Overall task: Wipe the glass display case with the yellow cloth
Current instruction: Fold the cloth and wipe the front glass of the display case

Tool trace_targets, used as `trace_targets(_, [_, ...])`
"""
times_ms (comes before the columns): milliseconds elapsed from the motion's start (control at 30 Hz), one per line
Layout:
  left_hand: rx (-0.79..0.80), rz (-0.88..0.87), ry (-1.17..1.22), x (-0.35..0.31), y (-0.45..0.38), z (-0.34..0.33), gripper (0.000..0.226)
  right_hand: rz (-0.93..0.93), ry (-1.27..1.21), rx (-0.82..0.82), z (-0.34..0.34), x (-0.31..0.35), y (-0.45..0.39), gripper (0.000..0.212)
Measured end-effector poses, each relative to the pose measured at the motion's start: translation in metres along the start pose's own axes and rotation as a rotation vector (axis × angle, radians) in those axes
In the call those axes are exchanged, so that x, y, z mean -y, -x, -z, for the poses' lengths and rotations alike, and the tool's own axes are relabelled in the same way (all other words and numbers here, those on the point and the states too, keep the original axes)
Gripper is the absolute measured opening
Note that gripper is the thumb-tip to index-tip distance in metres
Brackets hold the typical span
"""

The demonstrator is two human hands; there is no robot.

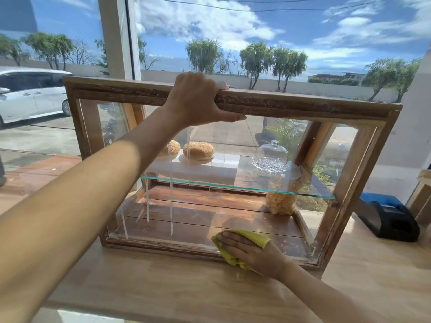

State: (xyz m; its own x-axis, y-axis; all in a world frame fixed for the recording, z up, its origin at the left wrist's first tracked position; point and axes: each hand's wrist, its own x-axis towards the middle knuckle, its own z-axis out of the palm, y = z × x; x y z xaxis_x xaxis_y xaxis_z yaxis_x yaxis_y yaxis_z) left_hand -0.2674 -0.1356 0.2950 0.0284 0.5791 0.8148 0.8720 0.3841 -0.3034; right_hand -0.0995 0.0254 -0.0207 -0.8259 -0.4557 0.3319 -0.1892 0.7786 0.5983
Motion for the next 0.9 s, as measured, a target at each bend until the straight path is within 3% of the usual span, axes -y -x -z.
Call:
trace_targets(167, [0.041,0.051,0.011,-0.003,0.001,0.001,0.093,-0.006,-0.028,-0.084,0.014,0.003,-0.001,0.039])
trace_targets(300, [0.044,0.102,0.014,-0.006,0.002,0.0,0.095,-0.048,-0.107,-0.26,0.048,-0.009,-0.015,0.041])
trace_targets(467, [0.038,0.134,0.02,-0.011,0.002,0.0,0.096,-0.105,0.004,-0.414,0.099,-0.05,-0.047,0.044])
trace_targets(700, [0.022,0.143,0.0,-0.012,0.002,0.0,0.096,-0.139,0.04,-0.42,0.113,-0.089,-0.095,0.04])
trace_targets(900, [-0.043,0.109,0.021,-0.011,0.003,-0.003,0.09,-0.191,-0.009,-0.409,0.093,-0.073,-0.095,0.039])
